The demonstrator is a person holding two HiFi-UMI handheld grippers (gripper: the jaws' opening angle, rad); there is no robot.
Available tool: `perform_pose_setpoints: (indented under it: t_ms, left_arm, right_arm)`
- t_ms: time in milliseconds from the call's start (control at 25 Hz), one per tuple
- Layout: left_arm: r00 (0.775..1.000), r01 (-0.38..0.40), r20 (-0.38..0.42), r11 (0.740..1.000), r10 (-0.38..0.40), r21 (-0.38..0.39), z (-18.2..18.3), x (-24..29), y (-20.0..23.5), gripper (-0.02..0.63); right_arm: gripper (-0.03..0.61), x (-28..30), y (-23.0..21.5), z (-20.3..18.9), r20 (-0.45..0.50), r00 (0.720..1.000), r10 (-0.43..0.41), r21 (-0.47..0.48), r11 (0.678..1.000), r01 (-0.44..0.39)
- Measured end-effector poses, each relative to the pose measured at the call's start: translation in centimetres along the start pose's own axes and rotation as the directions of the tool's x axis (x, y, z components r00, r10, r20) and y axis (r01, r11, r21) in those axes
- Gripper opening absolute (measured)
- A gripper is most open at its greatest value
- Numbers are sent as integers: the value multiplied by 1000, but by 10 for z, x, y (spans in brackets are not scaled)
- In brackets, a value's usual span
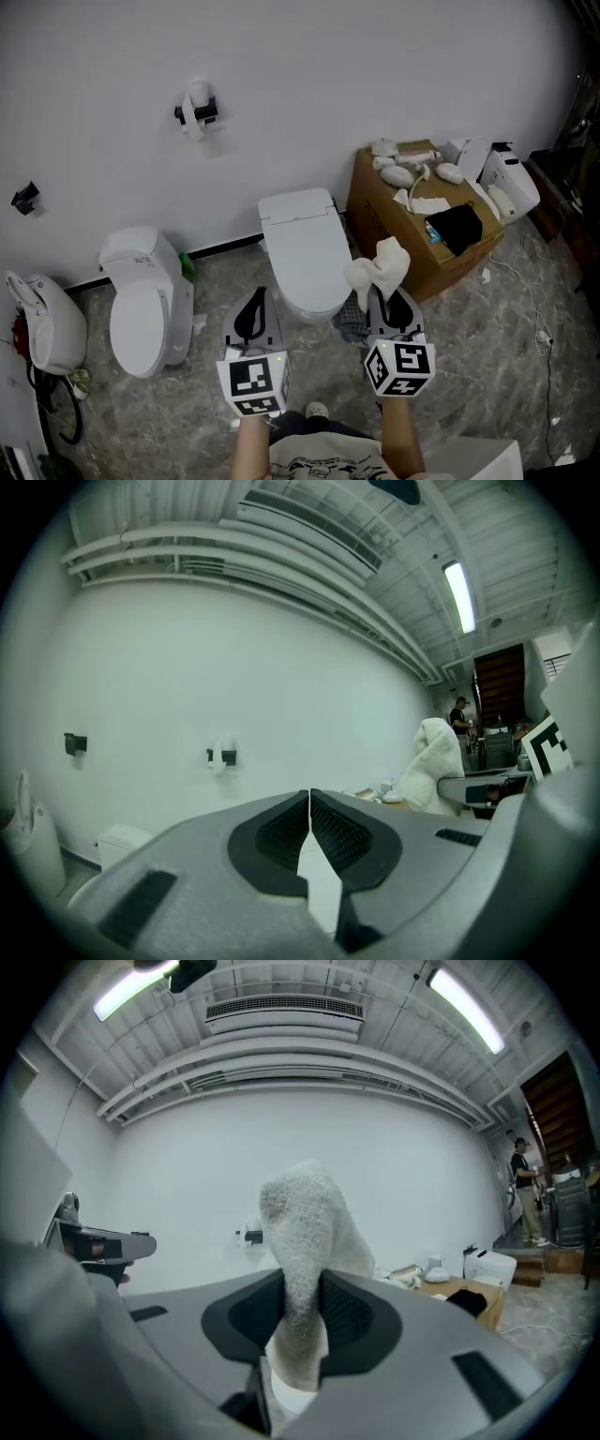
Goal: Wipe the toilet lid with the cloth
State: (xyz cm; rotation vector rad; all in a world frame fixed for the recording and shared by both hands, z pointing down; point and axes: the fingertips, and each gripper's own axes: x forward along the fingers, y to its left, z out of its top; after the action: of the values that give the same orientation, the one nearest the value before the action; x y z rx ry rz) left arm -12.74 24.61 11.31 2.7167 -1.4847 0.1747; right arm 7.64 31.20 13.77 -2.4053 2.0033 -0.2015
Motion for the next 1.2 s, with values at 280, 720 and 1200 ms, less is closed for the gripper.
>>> perform_pose_setpoints:
  t_ms: [280,720,1200]
  left_arm:
    - [999,-22,-36,1000,22,-8,-10,38,10,12]
    - [999,-9,-48,1000,8,-20,-12,129,31,12]
    - [999,23,-49,1000,-24,-19,4,261,65,12]
  right_arm:
    - [95,37,-10,-11,-32,999,9,8,1000,-9]
    - [95,125,-29,-12,-53,998,-12,-1,1000,12]
    - [95,252,-42,0,-68,997,-26,-35,999,24]
